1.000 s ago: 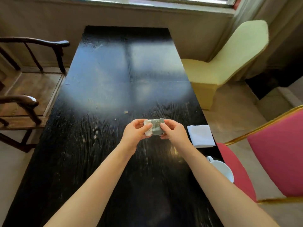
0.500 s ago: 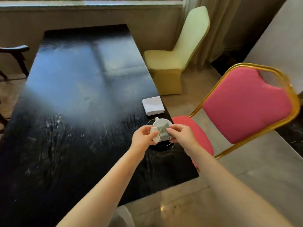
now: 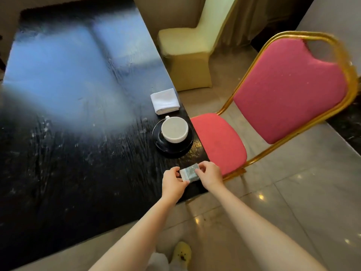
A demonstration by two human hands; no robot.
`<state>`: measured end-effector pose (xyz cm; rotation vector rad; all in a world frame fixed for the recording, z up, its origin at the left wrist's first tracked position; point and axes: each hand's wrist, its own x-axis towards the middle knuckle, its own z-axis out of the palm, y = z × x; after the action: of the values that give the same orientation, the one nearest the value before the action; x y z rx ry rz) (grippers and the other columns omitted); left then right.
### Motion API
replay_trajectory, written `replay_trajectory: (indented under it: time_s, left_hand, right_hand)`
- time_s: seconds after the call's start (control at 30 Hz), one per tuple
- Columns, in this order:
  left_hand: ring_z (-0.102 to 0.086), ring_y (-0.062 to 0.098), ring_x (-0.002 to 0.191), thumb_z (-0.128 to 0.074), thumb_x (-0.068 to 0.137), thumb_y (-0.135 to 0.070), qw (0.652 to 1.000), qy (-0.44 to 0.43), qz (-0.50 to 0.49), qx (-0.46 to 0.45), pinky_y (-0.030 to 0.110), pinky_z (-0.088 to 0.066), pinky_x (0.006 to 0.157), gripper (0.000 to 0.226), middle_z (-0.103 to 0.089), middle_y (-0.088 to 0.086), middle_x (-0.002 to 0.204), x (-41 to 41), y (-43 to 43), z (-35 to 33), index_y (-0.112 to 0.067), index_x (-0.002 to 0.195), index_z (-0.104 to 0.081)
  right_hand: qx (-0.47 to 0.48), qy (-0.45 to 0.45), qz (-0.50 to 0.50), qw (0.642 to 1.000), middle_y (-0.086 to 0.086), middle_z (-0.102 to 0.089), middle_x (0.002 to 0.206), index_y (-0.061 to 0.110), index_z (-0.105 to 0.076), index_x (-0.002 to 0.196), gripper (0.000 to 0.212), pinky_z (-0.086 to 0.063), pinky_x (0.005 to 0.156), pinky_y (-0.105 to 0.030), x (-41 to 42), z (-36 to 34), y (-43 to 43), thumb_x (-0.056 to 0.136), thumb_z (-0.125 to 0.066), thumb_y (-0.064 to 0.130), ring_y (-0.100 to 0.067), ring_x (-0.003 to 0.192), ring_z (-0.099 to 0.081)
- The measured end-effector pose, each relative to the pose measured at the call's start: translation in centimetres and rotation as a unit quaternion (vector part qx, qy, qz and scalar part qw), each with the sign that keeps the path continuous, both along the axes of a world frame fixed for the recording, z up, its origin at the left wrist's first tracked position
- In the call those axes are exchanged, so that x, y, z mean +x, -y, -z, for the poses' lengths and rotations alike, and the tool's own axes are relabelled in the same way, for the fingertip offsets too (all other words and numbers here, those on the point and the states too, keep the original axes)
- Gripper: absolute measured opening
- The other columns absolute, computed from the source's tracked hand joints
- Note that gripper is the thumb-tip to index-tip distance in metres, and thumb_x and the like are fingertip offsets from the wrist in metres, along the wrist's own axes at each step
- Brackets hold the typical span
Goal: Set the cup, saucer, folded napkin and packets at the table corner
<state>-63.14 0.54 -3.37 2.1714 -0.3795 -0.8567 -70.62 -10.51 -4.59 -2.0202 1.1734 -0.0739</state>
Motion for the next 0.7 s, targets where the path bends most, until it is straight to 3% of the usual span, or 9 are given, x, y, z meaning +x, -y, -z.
replay_trajectory:
  time_s: [0.2,0.4,0.57,0.7]
  left_hand:
    - [-0.051,0.009,0.091,-0.070,0.078,-0.007,0.998,0.044,0.041,0.010,0.020,-0.047,0.082,0.072,-0.047,0.009,0.125,-0.6,0.1,0.4,-0.010,0.140,-0.035]
    - [-0.054,0.011,0.088,-0.065,0.083,-0.010,0.997,0.063,0.036,0.009,0.027,-0.051,0.086,0.062,-0.046,0.009,0.126,-0.8,0.5,0.8,-0.008,0.138,-0.037]
    - [-0.053,0.012,0.095,-0.067,0.081,-0.011,0.996,0.056,0.069,0.025,0.024,-0.049,0.087,0.068,-0.043,0.007,0.128,-0.4,0.0,0.2,-0.012,0.140,-0.034]
    - [-0.055,0.020,0.108,-0.067,0.081,-0.016,0.984,0.069,0.140,0.088,0.026,-0.046,0.090,0.064,-0.045,0.008,0.130,3.3,-1.1,-2.5,-0.016,0.138,-0.037]
  right_hand:
    - [-0.017,0.023,-0.009,1.000,-0.008,-0.057,0.104,0.008,-0.061,0.113,0.025,-0.050,0.081,-0.031,-0.6,0.4,0.7,0.089,-0.058,0.012,-0.020,0.090,-0.057]
    - [-0.015,0.016,-0.039,0.999,-0.005,-0.056,0.103,0.007,-0.062,0.108,0.021,-0.047,0.076,-0.024,-0.8,0.5,0.5,0.087,-0.058,0.006,-0.014,0.083,-0.054]
    - [0.004,0.003,-0.047,0.999,-0.003,-0.056,0.101,0.008,-0.060,0.113,0.026,-0.043,0.077,-0.023,-0.9,0.1,1.2,0.087,-0.057,0.010,-0.014,0.085,-0.054]
    - [0.092,-0.100,-0.114,0.984,-0.009,-0.063,0.110,0.007,-0.058,0.116,0.033,-0.049,0.079,-0.032,0.0,-3.1,3.5,0.086,-0.060,0.020,-0.023,0.096,-0.061]
